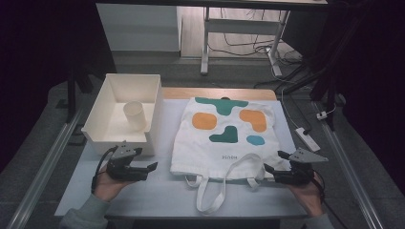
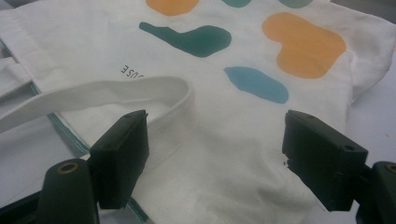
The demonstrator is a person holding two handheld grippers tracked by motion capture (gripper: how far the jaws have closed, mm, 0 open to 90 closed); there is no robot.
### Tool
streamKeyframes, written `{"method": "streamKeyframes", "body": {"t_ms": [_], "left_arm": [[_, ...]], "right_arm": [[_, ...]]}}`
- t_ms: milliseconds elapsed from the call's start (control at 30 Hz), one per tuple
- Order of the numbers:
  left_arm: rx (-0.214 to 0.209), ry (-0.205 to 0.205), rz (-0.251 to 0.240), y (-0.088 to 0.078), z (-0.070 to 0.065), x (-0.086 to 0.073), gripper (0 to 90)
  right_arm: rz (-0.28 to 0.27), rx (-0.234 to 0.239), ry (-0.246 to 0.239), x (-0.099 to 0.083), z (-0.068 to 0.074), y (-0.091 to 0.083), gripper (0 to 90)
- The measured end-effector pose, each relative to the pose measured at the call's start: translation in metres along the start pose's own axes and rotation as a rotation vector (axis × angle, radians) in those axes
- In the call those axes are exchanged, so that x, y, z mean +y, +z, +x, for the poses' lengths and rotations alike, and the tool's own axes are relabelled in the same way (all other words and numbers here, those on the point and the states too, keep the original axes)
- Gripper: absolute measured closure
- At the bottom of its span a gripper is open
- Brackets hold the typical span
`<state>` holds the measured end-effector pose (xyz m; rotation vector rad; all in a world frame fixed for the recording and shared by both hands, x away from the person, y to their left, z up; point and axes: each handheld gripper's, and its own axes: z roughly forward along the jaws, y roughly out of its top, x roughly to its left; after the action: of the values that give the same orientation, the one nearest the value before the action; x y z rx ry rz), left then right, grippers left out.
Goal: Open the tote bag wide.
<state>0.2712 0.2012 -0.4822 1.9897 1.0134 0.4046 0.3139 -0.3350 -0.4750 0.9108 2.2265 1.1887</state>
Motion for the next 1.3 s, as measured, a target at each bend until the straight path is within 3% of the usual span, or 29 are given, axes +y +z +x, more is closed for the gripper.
{"method": "streamKeyframes", "body": {"t_ms": [100, 367, 733, 867, 1300], "left_arm": [[-0.005, 0.004, -0.006, -0.001, -0.003, 0.002, 18.4], [-0.053, 0.076, -0.031, -0.004, -0.028, 0.011, 19.2], [-0.100, 0.125, -0.013, 0.007, -0.044, 0.020, 22.0], [-0.133, 0.162, 0.008, 0.020, -0.057, 0.026, 22.4], [-0.191, 0.250, 0.089, 0.064, -0.075, 0.046, 25.9]], "right_arm": [[-0.002, 0.004, -0.001, 0.001, 0.001, 0.000, 23.1], [0.002, 0.010, -0.014, 0.002, 0.003, 0.001, 23.1], [-0.005, 0.021, -0.036, 0.003, 0.008, 0.002, 23.1], [-0.001, 0.022, -0.038, 0.004, 0.008, 0.002, 23.1], [0.001, 0.034, -0.047, 0.005, 0.012, 0.005, 23.1]]}}
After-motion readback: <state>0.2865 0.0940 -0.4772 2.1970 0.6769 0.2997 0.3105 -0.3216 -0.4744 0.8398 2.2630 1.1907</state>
